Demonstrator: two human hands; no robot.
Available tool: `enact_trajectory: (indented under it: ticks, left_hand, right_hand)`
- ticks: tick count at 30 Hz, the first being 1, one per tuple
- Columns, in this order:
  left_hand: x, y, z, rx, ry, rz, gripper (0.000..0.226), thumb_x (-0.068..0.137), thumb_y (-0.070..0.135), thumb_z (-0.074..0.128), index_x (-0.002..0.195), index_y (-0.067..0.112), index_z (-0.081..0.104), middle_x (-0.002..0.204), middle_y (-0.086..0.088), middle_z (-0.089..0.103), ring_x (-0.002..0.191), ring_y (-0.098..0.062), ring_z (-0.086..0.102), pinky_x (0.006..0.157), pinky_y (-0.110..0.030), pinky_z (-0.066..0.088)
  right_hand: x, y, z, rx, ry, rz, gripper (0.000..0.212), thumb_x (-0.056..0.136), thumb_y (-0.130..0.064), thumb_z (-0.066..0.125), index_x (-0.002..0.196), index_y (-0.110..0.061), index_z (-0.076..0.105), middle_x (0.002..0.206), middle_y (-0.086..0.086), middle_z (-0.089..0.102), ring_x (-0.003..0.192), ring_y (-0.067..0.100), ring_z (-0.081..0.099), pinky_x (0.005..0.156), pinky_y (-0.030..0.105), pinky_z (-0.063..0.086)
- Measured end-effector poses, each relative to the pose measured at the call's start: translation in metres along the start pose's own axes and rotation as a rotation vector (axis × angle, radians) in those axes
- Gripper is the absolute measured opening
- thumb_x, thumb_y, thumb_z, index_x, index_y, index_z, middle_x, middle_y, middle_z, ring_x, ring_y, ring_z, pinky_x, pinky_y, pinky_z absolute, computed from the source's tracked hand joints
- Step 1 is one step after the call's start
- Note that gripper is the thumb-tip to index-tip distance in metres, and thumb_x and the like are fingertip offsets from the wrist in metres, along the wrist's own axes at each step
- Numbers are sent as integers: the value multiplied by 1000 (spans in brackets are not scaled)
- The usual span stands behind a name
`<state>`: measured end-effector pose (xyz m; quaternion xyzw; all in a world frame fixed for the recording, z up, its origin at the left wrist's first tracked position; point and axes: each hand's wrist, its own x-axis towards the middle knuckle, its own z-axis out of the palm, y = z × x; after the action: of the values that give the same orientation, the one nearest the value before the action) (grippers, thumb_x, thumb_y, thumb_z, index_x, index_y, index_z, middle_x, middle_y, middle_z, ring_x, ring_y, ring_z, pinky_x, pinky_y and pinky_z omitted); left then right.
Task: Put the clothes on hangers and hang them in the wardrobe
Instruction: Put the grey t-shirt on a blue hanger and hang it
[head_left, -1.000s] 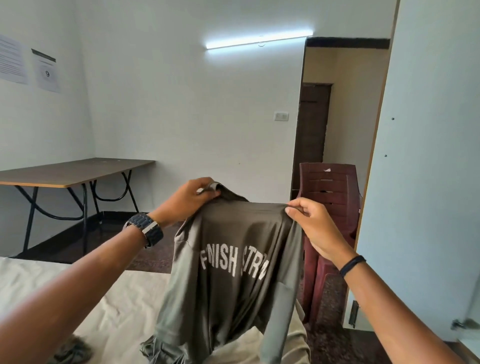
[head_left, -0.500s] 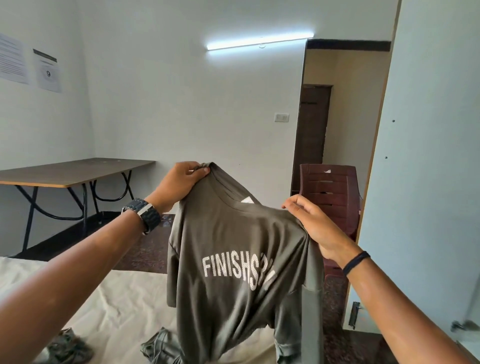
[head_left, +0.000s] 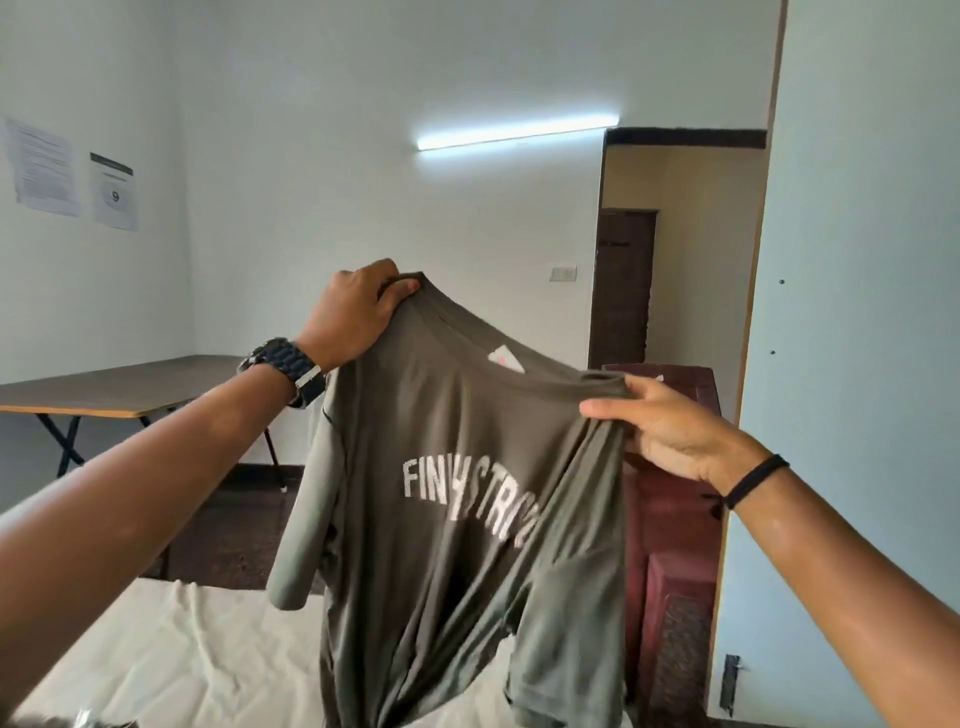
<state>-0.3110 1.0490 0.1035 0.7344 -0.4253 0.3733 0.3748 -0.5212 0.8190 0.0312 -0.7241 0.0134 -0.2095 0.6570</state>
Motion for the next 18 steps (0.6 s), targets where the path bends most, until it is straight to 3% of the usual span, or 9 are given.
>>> enact_trajectory:
  ticks: [3,6,8,10,12,14,16,18]
  left_hand:
    - [28,5,-13,-21,25,-63,41,99,37,46,72,6,52,65,-3,49,71,-25,48,59,-33,26]
    - [55,14,-28,-93,29,-126,46,96,41,50,73,2,58,64,-3,49,68,-21,46,53,-29,31]
    - [72,17,-39,-164,18,-135,49,94,44,53,75,-1,60,68,-5,52,67,-20,46,56,-30,34]
    - [84,19,-50,-243,16,-142,50,92,46,56,76,-2,62,70,-6,54,67,-19,48,61,-31,37]
    - [93,22,-59,-268,27,-141,53,90,48,57,77,-3,62,72,-8,55,68,-19,48,63,-31,39]
    - [99,27,-68,-224,60,-129,55,92,48,55,72,-3,56,70,-9,51,66,-20,45,60,-31,36]
    - [101,34,-75,-159,134,-105,55,93,47,52,66,0,48,64,-8,45,62,-22,40,54,-32,30]
    - [101,42,-82,-127,251,-73,54,93,46,53,61,4,44,59,-7,43,60,-23,39,52,-34,27]
  right_hand:
    - [7,-38,3,101,2,-92,30,74,-6,66,104,-8,66,96,8,72,82,15,70,73,24,58]
    - [12,-77,7,190,-20,-116,37,71,-22,66,104,-4,64,95,7,73,84,14,71,68,23,58]
    - [15,-104,4,229,-22,-95,39,79,-33,59,103,-2,63,98,10,70,86,19,69,69,25,59]
    - [15,-125,0,160,-8,-106,33,91,-24,52,104,4,62,96,12,68,83,19,67,70,24,58]
    - [16,-141,-4,32,31,-163,25,93,-9,51,107,9,60,95,13,69,81,17,67,70,21,57]
    - [18,-154,-5,-181,136,-294,19,93,-7,55,103,6,63,92,10,68,84,16,65,71,15,54]
    - [21,-168,-6,-621,402,-540,18,93,-17,59,96,0,67,88,7,67,85,16,62,70,11,46]
    - [22,-181,-3,-960,667,-806,29,96,-24,56,83,1,63,77,8,63,73,20,57,59,17,37]
